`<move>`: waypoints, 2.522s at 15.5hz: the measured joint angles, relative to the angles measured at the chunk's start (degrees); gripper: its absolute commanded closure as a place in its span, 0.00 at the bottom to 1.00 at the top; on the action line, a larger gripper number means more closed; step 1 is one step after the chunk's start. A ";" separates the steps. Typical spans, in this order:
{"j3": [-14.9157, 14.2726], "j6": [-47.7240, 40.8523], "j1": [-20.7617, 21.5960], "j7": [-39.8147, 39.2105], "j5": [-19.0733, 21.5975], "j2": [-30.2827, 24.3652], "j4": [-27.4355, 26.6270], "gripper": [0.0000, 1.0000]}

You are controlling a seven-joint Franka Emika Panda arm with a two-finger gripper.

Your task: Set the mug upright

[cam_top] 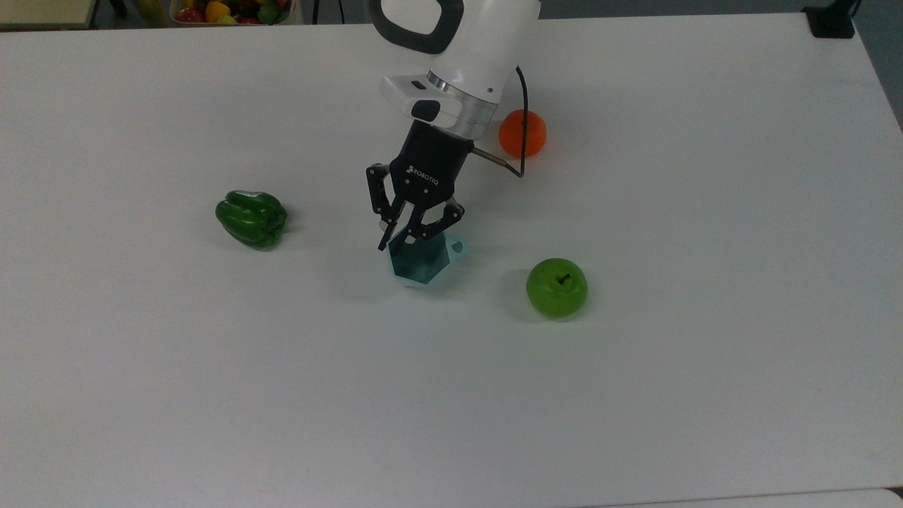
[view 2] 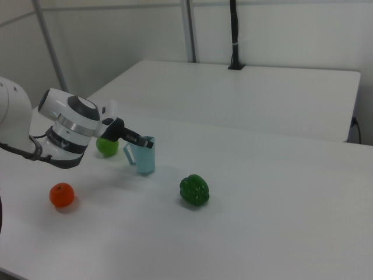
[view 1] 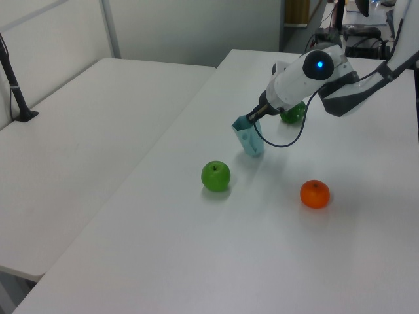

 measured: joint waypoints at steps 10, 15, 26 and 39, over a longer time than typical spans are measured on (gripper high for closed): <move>-0.12 0.00 -0.23 2.60 -0.36 0.35 0.02 0.00; -0.21 3.72 -2.31 -1.02 8.86 -0.99 0.50 0.00; -0.43 -26.32 -3.17 -58.77 61.60 -3.76 13.88 0.00; -5.53 -42.76 -7.48 -82.05 67.60 -11.40 17.83 0.00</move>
